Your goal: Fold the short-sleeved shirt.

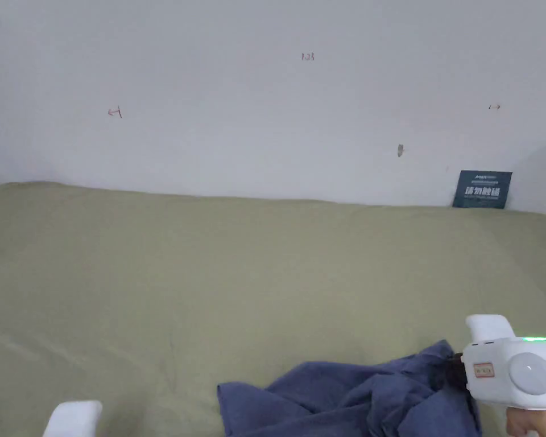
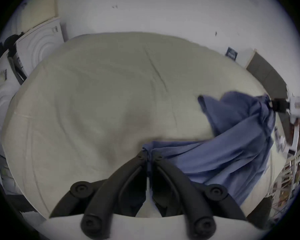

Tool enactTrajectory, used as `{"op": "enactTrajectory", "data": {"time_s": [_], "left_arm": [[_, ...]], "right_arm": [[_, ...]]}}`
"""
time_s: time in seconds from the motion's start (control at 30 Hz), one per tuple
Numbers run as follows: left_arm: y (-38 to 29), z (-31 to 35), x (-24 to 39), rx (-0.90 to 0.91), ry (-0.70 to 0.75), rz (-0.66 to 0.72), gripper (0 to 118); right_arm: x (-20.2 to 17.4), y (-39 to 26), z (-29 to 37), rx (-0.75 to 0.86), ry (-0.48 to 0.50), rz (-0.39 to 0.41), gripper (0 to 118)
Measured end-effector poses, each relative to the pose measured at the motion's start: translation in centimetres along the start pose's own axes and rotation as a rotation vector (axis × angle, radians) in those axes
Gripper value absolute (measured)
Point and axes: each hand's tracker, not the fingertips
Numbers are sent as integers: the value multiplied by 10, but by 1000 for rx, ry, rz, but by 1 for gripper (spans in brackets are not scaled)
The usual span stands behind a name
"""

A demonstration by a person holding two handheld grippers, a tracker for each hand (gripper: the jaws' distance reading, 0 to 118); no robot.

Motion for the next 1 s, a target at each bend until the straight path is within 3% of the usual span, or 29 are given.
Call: {"op": "enactTrajectory", "data": {"time_s": [0.2,0.4,0.5,0.6,1.0], "left_arm": [[44,110,-15,212,64,-9,4],[82,209,-18,385,112,-28,4],[101,244,-14,425,84,-14,4],[112,275,6,493,145,-55,4],[181,293,44,552,202,-45,4]], "right_arm": [[35,26,125,167,-7,-54,3],[44,23,239,337,0,-133,3],[46,29,275,364,-11,-122,3],[39,36,308,417,-50,-82,3],[53,104,323,492,-94,-133,3]]}}
